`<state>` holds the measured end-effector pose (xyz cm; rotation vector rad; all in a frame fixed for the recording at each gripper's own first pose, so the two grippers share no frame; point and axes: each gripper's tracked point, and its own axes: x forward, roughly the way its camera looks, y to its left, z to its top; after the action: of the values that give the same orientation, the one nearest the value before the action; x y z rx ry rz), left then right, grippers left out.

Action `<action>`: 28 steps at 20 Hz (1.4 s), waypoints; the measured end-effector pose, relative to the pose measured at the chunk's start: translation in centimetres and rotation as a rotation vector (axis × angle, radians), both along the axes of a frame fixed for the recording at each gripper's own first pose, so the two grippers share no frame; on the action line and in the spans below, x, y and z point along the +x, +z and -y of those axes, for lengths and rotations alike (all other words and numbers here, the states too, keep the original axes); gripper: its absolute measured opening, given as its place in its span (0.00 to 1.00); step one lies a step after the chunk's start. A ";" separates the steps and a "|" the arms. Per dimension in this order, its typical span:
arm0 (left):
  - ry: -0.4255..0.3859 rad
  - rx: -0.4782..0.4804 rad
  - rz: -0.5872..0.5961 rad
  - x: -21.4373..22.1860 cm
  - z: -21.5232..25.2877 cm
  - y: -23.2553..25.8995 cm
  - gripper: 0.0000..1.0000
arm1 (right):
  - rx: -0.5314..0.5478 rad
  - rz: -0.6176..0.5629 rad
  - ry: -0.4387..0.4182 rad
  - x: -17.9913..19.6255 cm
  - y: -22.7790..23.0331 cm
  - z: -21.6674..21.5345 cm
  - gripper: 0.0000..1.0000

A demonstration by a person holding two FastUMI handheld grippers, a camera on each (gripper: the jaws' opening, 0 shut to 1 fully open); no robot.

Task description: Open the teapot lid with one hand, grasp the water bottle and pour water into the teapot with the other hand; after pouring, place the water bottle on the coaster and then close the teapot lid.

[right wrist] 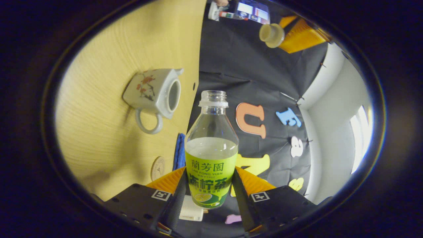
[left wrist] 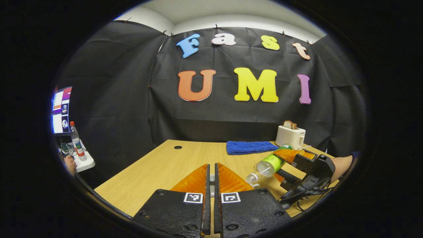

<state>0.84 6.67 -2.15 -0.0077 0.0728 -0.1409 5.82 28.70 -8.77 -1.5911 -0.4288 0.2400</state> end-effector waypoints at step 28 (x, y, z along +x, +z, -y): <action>-0.064 0.035 -0.045 1.0 3.8 -2.3 0.06 | 1.324 -0.823 -0.021 9.1 4.6 4.2 0.72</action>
<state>1.88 2.88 -4.43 0.0269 0.1201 -0.2036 14.93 24.52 -4.19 -0.1280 0.1157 0.4401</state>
